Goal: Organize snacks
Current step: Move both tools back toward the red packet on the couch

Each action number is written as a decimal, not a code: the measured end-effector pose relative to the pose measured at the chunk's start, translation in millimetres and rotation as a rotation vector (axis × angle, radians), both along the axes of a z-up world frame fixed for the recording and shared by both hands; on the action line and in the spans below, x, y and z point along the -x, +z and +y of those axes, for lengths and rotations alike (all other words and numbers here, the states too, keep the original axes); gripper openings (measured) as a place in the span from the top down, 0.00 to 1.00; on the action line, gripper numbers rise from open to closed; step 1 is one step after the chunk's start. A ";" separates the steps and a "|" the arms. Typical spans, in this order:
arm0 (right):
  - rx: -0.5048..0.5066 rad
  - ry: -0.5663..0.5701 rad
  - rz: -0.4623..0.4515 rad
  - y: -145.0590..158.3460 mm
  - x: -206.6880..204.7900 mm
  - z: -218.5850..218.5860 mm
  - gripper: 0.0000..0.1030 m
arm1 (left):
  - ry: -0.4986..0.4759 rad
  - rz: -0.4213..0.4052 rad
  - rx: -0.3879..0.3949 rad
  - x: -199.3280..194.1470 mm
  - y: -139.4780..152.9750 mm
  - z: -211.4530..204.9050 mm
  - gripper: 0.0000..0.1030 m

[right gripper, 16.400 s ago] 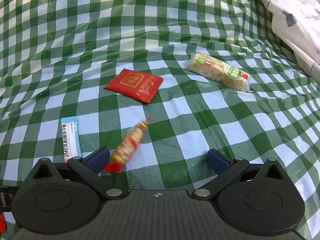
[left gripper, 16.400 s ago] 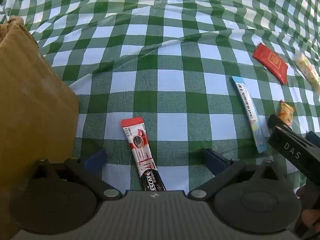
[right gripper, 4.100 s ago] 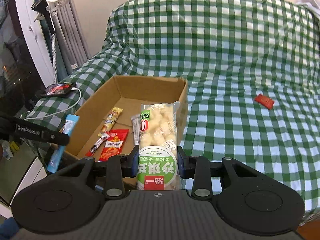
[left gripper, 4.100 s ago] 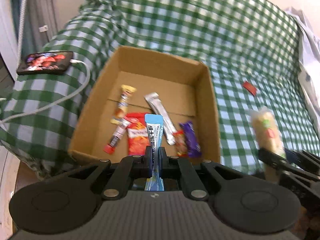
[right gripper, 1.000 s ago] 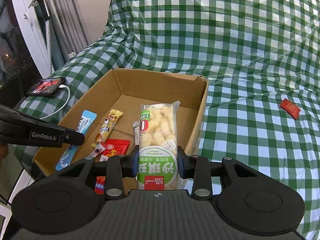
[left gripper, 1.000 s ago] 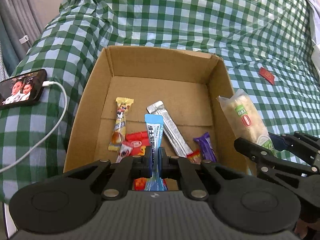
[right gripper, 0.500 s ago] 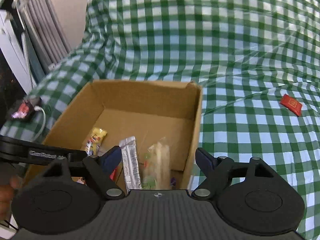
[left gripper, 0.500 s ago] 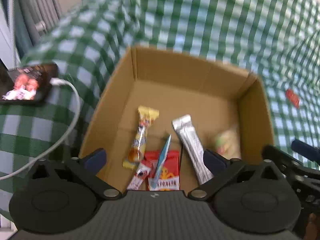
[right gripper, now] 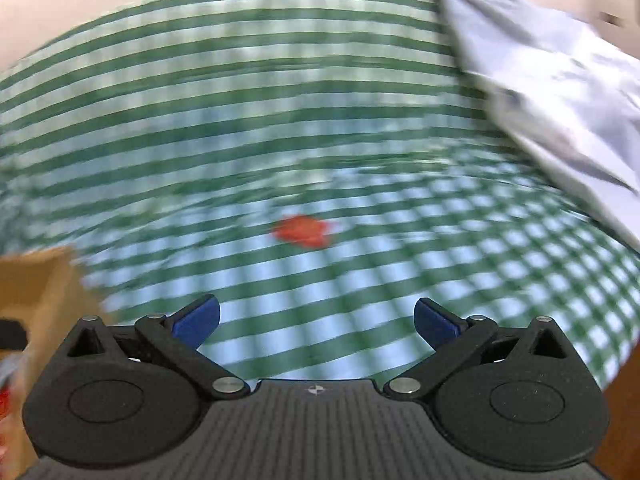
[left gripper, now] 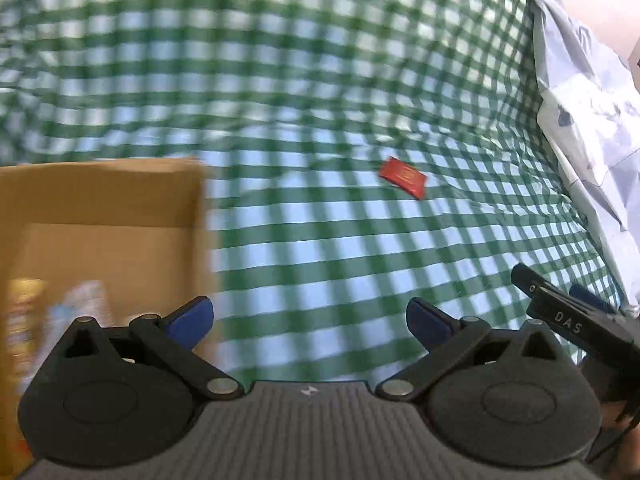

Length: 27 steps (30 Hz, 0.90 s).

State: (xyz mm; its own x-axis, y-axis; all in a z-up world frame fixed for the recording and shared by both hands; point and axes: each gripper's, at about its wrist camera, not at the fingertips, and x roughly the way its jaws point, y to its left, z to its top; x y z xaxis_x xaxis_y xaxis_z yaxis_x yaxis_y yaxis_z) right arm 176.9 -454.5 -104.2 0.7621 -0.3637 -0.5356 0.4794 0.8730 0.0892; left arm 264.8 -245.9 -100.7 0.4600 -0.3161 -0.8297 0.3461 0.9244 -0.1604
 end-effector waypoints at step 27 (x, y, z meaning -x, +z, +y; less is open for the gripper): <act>0.017 -0.115 0.012 -161.9 -130.4 -141.9 0.00 | 0.105 -0.379 -0.094 -107.0 -197.1 -114.1 0.00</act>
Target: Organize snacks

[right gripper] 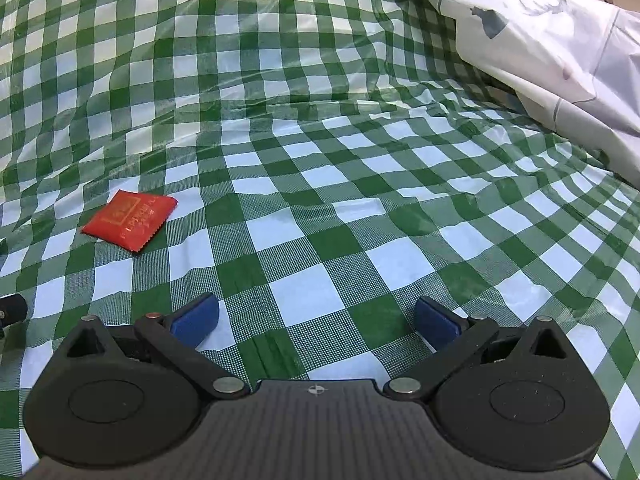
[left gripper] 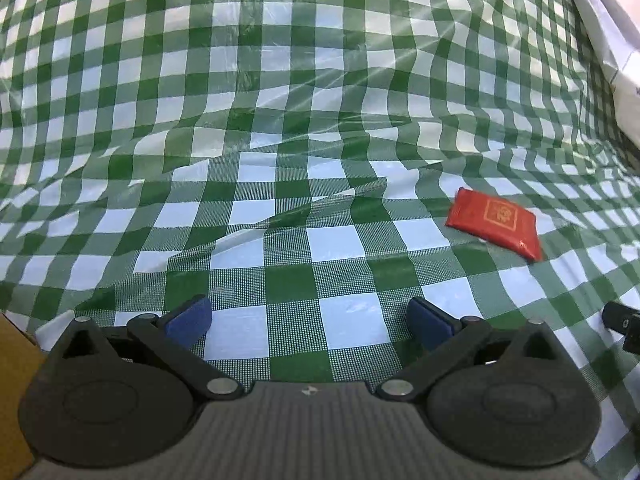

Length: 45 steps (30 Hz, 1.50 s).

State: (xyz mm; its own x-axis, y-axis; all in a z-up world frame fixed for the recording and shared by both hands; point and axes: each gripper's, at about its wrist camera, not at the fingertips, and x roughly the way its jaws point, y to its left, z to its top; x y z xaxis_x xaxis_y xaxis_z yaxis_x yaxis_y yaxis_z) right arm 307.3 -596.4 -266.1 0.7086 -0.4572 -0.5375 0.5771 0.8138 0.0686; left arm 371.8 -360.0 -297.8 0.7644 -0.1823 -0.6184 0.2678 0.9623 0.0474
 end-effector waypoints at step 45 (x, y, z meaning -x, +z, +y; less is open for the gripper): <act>0.000 -0.002 0.001 1.2 -0.4 1.1 0.00 | -0.002 0.003 0.009 -2.1 1.3 -0.6 0.00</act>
